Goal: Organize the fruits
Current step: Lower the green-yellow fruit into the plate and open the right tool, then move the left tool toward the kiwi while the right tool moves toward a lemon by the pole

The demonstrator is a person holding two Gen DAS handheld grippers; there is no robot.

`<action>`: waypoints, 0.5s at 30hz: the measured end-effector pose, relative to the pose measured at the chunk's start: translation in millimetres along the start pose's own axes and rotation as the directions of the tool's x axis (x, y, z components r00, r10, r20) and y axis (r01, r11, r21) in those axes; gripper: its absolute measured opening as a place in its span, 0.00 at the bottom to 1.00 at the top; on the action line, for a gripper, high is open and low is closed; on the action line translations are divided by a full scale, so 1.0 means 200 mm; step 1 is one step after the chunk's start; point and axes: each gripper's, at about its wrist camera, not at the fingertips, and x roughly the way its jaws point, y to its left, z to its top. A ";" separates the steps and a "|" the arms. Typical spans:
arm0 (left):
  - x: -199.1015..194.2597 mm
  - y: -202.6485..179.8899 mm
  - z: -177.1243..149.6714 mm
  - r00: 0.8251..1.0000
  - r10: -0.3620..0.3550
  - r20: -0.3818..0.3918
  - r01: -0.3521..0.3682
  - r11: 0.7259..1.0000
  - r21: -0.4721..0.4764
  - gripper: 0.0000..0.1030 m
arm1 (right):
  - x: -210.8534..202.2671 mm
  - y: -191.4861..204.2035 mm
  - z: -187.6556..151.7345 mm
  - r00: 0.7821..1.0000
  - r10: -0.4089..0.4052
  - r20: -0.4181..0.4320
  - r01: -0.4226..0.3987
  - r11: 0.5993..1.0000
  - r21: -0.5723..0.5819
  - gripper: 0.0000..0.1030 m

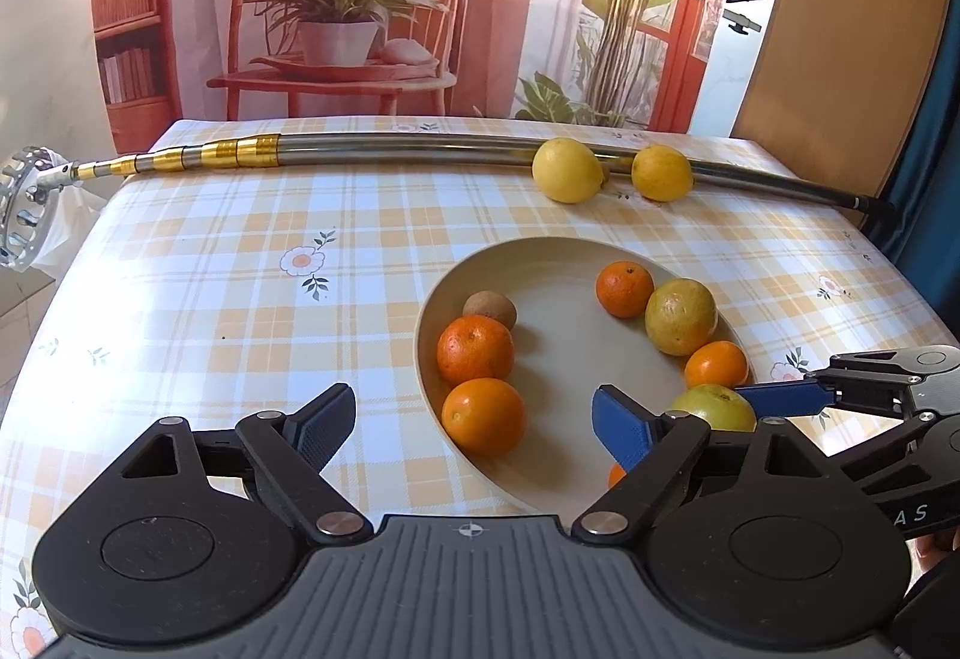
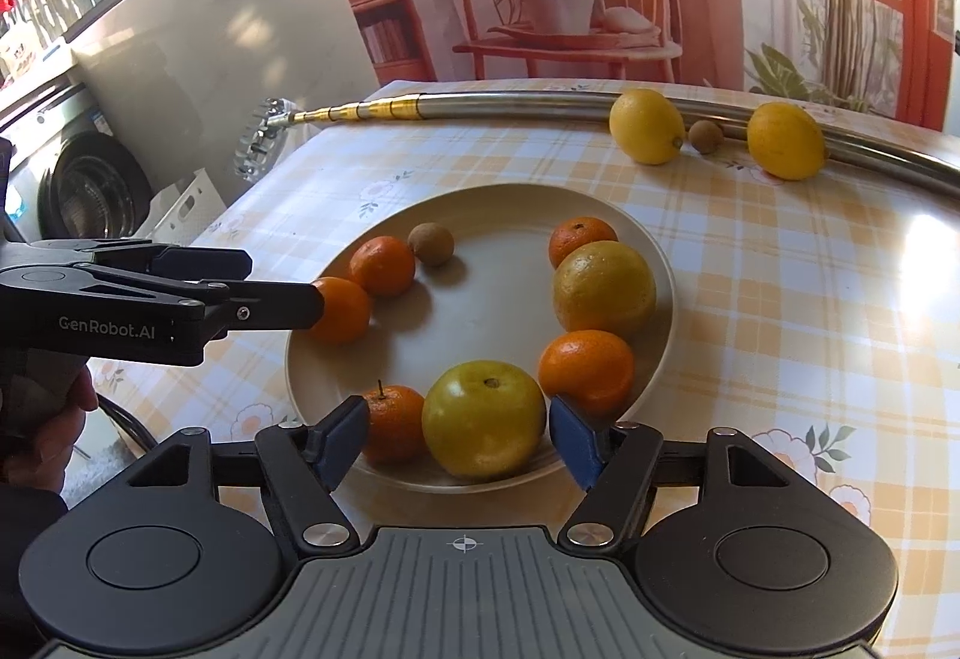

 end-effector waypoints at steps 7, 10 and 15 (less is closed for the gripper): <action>-0.01 0.01 0.01 1.000 0.011 0.005 -0.011 1.000 -0.007 0.86 | -0.08 0.02 0.03 0.998 -0.040 0.056 0.042 0.999 -0.032 0.70; -0.02 0.03 0.03 0.999 0.027 0.018 -0.027 1.000 -0.005 0.86 | -0.14 0.00 0.08 0.993 -0.054 0.105 0.059 0.997 -0.045 0.73; -0.03 0.07 0.13 0.999 0.013 0.044 -0.012 1.000 -0.027 0.86 | -0.21 -0.06 0.19 0.978 -0.114 0.174 0.128 0.989 -0.072 0.76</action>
